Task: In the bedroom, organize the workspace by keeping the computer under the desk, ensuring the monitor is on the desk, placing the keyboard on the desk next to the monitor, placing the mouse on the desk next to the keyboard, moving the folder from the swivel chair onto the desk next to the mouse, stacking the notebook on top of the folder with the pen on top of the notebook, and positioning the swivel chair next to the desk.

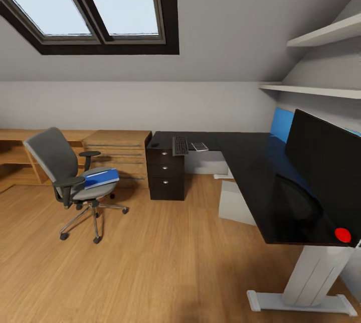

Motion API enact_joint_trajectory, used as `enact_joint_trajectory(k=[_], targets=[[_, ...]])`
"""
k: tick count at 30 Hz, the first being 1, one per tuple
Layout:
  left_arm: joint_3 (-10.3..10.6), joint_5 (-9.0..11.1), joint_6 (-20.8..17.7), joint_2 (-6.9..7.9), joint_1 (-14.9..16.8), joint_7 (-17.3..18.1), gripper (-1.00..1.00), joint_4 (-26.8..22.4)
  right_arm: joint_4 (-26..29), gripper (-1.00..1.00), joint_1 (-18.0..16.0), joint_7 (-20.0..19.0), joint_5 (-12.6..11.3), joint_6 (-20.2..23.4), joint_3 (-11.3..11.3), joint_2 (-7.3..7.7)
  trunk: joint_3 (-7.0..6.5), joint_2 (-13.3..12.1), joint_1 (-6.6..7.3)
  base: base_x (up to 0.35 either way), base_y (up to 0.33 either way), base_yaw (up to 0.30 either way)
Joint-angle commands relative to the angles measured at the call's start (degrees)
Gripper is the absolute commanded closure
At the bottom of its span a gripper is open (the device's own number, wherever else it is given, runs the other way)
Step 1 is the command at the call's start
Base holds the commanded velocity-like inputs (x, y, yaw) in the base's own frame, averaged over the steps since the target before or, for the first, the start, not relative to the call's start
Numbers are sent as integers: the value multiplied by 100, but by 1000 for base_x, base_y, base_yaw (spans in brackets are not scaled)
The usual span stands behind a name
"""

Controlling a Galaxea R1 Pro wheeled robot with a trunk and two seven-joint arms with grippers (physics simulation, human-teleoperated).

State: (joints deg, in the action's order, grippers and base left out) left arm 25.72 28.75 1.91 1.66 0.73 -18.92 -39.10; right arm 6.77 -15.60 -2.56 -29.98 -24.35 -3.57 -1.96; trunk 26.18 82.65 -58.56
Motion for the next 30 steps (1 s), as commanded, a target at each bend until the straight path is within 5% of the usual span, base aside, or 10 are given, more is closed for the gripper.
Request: enact_joint_trajectory(k=[1,14,30], targets=[[48,60,20,9,6,-50,-100,-4,-9,-100,-5,-25,-61,-26,-33,2,14,4,4,-332,-97,0],[55,50,152,1,6,-45,-100,84,-9,-100,-5,-25,-68,-26,-31,12,34,4,4,-246,-163,0],[61,82,248,-181,8,-13,-100,439,-9,-100,-5,-25,-70,-26,-29,113,-253,-638,355,-11,-10,0]])
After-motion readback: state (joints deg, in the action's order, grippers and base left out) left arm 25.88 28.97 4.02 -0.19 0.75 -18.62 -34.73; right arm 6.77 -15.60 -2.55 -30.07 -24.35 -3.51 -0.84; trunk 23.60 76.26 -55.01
